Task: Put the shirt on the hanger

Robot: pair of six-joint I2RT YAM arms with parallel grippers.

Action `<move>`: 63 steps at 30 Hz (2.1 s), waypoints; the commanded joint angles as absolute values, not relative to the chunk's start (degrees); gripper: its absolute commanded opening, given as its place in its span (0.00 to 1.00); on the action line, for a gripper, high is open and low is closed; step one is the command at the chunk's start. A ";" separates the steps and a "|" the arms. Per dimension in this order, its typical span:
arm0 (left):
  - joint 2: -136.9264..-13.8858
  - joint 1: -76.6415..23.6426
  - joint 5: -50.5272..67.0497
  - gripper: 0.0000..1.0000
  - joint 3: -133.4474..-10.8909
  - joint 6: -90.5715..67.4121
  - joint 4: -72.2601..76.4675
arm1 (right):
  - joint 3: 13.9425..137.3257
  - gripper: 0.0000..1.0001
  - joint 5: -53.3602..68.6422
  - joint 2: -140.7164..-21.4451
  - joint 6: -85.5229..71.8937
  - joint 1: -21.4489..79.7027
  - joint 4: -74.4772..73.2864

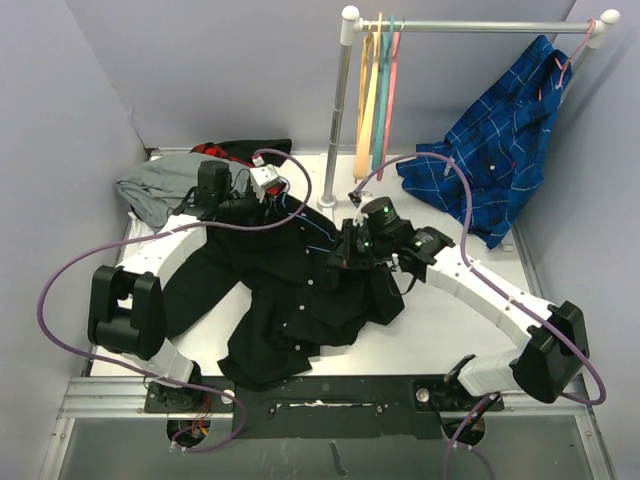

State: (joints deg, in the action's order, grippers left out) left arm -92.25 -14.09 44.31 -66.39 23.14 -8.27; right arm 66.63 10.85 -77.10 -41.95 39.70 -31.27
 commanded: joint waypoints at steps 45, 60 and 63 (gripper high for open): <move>-84.93 -12.83 77.34 0.00 -63.88 10.52 -1.80 | 53.53 0.98 58.41 -56.82 -5.27 1.36 -10.64; -84.90 -13.71 76.11 0.00 -64.89 12.50 -4.71 | 49.67 0.98 58.33 -67.65 1.38 14.58 -4.71; -84.62 -13.74 76.92 0.00 -65.13 12.42 -5.83 | 50.42 0.97 56.42 -69.54 3.96 14.59 -5.78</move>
